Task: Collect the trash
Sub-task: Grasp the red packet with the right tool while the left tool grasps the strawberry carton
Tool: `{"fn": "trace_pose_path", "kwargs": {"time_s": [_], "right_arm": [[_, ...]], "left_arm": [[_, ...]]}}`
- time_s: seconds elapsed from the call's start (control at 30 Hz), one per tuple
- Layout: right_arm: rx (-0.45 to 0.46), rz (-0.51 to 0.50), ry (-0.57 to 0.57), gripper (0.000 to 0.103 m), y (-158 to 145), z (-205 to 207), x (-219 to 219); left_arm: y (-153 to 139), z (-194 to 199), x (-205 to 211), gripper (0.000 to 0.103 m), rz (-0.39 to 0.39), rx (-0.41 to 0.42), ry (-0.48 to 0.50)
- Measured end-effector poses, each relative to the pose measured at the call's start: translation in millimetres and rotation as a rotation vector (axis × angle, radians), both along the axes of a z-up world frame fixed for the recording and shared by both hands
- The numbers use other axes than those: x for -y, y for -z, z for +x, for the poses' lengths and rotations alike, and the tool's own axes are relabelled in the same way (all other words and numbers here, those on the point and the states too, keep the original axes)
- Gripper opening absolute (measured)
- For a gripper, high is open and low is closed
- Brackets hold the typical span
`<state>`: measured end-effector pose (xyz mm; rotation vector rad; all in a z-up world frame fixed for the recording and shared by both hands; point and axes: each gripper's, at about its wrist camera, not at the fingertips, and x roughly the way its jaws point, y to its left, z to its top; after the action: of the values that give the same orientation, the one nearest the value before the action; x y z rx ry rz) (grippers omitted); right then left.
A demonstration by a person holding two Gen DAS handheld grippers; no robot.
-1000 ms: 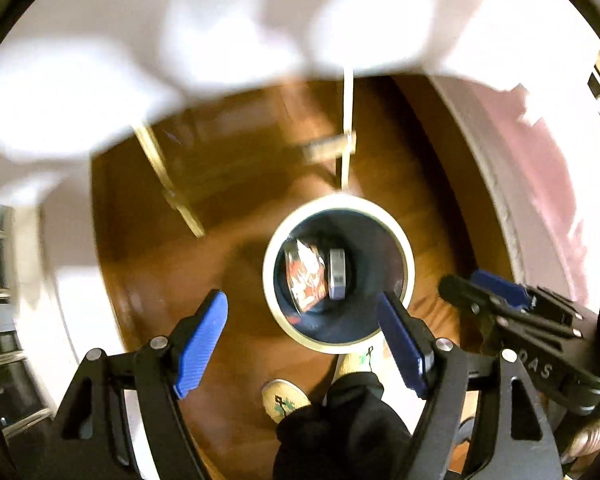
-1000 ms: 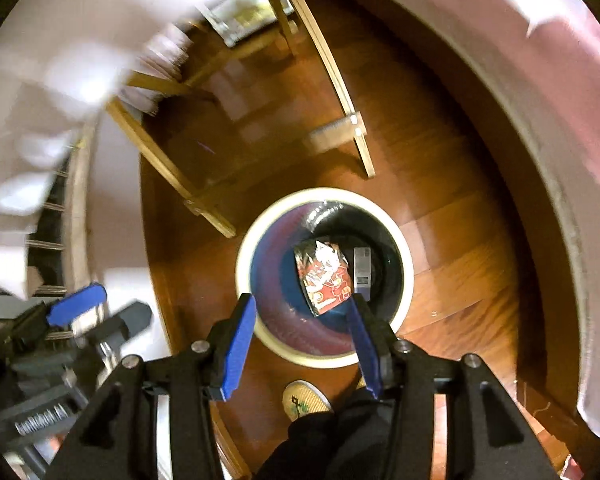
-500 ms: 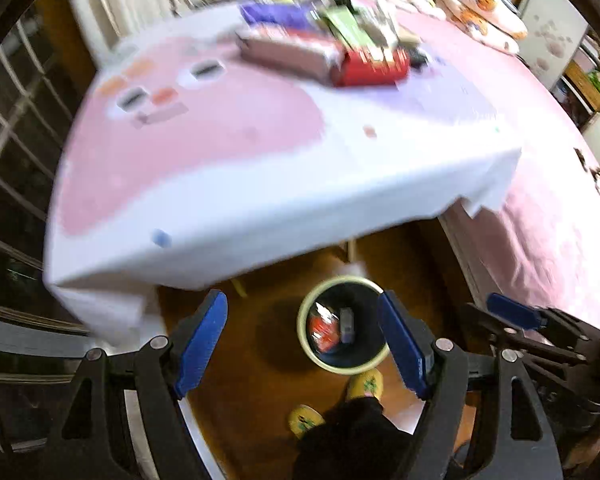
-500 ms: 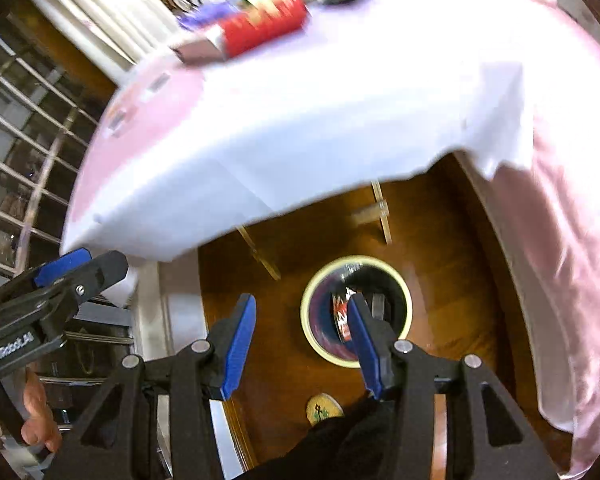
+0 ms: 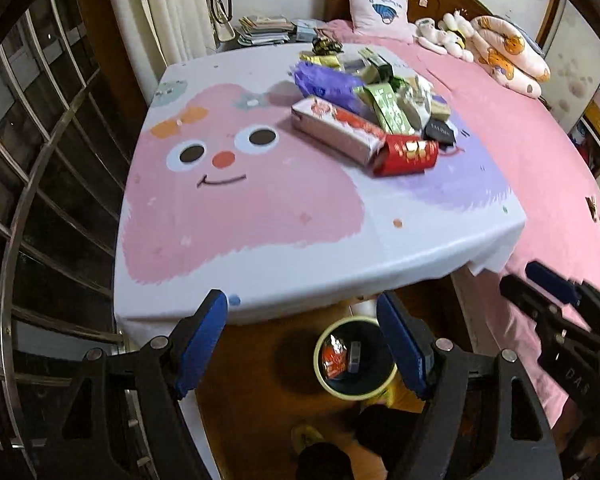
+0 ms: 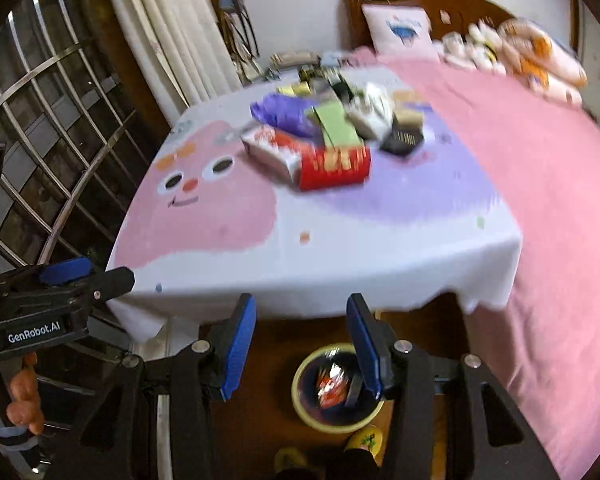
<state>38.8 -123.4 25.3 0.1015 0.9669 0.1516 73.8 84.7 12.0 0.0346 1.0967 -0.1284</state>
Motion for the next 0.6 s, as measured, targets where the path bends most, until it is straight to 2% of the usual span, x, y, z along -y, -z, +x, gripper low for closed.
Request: {"fn": "trace_pose_path", "kwargs": {"time_s": [0.13,0.27,0.47,0.6], "right_arm": [[0.031,-0.054,-0.064,0.048,-0.9,36.5,2.7],[0.042,-0.100,-0.159,0.048,6.2,82.5,10.5],[0.000,-0.140,-0.384,0.048,31.6,158.6,22.2],[-0.044,-0.160,-0.555,0.048,52.8,196.4,25.7]], "left_arm": [[0.2,23.0,7.7,0.076,0.025,0.009,-0.005],[8.4,58.0,19.2,0.076,0.001,-0.021,-0.052],[23.8,111.4,46.0,0.076,-0.024,-0.071,-0.152],[35.3,139.3,71.3,0.076,-0.043,-0.115,-0.181]]}}
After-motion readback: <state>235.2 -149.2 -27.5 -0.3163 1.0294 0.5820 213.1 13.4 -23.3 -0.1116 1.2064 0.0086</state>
